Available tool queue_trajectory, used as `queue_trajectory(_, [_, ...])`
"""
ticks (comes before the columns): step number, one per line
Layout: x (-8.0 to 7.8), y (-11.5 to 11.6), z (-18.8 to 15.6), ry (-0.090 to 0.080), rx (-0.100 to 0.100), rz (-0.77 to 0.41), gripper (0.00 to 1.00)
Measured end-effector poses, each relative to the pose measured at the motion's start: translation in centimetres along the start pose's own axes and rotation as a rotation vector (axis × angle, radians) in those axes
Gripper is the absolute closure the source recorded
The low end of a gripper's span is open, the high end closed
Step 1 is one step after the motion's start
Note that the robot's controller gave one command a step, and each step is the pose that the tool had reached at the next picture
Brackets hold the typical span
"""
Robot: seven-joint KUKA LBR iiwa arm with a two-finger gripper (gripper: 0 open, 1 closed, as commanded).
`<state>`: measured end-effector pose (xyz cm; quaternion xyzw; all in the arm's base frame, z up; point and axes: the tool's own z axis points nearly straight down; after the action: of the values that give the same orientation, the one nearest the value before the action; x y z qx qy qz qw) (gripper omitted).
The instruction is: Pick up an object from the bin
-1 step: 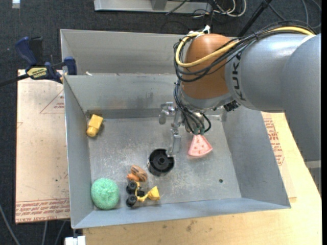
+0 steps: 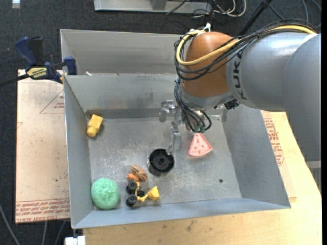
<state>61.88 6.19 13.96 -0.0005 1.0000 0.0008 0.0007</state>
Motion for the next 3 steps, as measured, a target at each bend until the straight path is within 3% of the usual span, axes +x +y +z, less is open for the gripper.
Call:
queue_trajectory(1, [2.4, 0.1, 4.4, -0.004, 0.0, -0.303, 0.0])
queue_trajectory(3, [4.2, 1.3, 3.9, 0.001, 0.0, -0.567, 0.0])
